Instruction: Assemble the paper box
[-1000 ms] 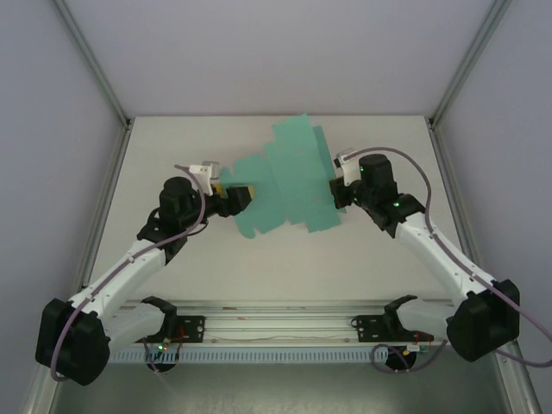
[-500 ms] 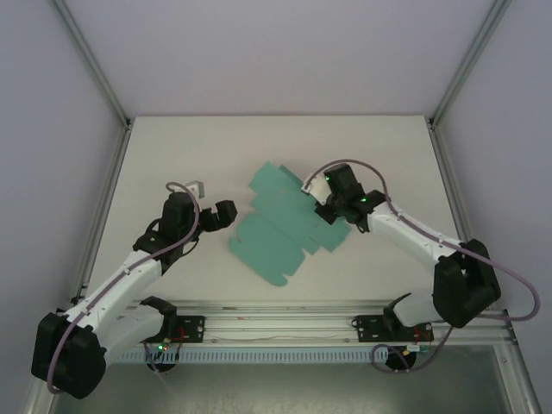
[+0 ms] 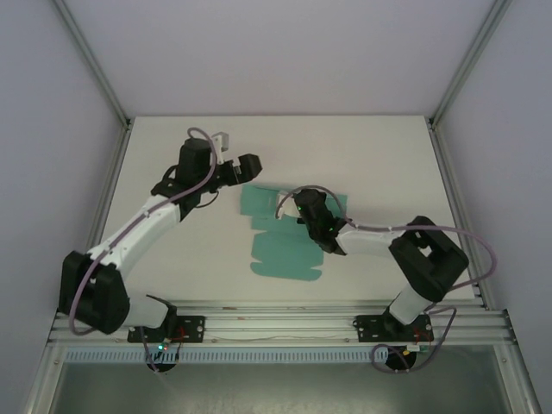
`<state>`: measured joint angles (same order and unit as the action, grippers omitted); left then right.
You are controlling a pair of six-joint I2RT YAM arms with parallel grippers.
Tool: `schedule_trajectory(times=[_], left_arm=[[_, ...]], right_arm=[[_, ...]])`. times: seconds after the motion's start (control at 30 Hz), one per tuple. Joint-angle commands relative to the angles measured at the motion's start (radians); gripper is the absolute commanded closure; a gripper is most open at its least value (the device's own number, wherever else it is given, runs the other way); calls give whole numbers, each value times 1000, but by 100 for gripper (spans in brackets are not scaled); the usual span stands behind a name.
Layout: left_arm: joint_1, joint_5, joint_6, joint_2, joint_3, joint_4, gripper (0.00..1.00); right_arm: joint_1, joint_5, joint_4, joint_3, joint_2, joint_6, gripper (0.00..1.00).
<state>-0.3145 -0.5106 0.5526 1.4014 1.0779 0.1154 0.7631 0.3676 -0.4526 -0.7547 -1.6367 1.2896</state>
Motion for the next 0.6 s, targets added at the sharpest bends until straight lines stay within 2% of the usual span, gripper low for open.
schedule_trajectory(times=[0.0, 0.1, 0.23, 0.33, 0.47, 0.57], left_arm=[[-6, -100, 4, 89, 70, 9, 0], [-10, -145, 5, 179, 116, 19, 1], [-23, -239, -30, 272, 163, 22, 15], [-40, -239, -55, 292, 172, 44, 20], [-50, -208, -43, 276, 134, 45, 22], [-53, -230, -14, 266, 92, 1, 23]], right_arm=[[2, 50, -128, -13, -8, 22, 100], [2, 23, -121, -8, 7, -22, 100], [3, -2, -116, 6, 22, -39, 100], [3, 2, -109, 0, 22, -63, 100], [2, 6, -127, -8, 28, -95, 100], [3, -1, -134, -12, 34, -116, 100]])
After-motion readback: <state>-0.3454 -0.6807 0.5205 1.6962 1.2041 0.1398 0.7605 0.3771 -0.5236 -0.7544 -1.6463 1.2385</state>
